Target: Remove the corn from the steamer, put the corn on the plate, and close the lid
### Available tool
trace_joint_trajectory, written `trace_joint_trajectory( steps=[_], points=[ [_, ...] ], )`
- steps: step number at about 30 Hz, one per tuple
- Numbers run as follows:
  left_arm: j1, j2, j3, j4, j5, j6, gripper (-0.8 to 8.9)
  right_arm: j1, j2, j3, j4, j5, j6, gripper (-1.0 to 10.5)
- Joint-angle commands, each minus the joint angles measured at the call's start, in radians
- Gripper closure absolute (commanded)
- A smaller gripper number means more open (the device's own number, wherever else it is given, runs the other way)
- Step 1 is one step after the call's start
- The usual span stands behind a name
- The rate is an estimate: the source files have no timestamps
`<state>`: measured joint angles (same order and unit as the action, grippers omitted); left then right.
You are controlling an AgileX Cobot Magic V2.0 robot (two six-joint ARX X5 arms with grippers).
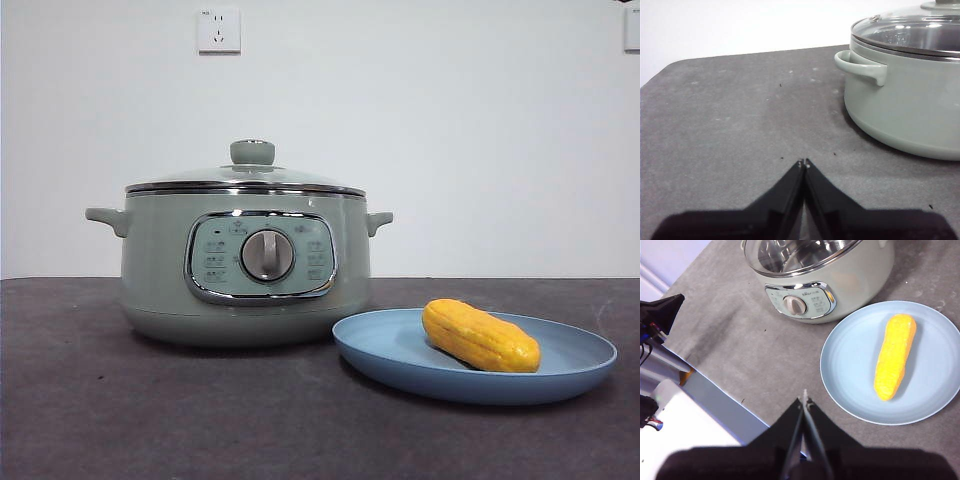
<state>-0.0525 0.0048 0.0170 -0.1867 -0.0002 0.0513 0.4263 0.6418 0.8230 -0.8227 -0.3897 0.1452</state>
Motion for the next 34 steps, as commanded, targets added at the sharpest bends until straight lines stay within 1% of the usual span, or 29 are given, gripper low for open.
trace_joint_trajectory(
  steps=[1,2,4,5,6,10,15,19,22,27,32,34],
  points=[
    [0.003,-0.002,-0.013,0.003,0.002,-0.006,8.17,0.001,-0.004,-0.001,0.022,0.029,-0.066,9.5],
    [0.003,-0.002,-0.013,0.004,0.002,-0.006,8.17,-0.002,-0.013,-0.001,0.038,0.053,-0.078,9.5],
    [0.003,-0.002,-0.013,0.004,0.002,-0.006,8.17,-0.02,-0.042,-0.002,0.075,0.133,-0.118,9.5],
    [0.003,-0.002,-0.013,0.004,0.002,-0.006,8.17,-0.034,-0.055,-0.006,0.099,0.149,-0.133,9.5],
    [0.003,-0.002,-0.013,0.004,0.002,-0.006,8.17,-0.057,-0.074,-0.013,0.128,0.153,-0.147,9.5],
    [0.003,-0.002,-0.013,0.004,0.002,-0.006,8.17,-0.17,-0.174,-0.091,0.256,0.154,-0.147,9.5],
    [0.003,-0.002,-0.013,0.004,0.002,-0.006,8.17,-0.307,-0.335,-0.332,0.529,0.155,-0.14,9.5],
    [0.003,-0.002,-0.013,0.004,0.002,-0.006,8.17,-0.36,-0.446,-0.526,0.692,0.161,-0.1,9.5],
    [0.003,-0.002,-0.013,0.004,0.002,-0.006,8.17,-0.375,-0.503,-0.628,0.739,0.185,-0.1,9.5],
    [0.003,-0.002,-0.013,0.004,0.002,-0.006,8.17,-0.375,-0.592,-0.75,0.739,0.214,-0.082,9.5],
    [0.003,-0.002,-0.013,0.004,0.002,-0.006,8.17,-0.375,-0.641,-0.802,0.716,0.213,-0.055,9.5],
    [0.003,-0.002,-0.013,0.003,0.002,-0.006,8.17,-0.375,-0.641,-0.81,0.698,0.212,-0.056,9.5]
  ],
)
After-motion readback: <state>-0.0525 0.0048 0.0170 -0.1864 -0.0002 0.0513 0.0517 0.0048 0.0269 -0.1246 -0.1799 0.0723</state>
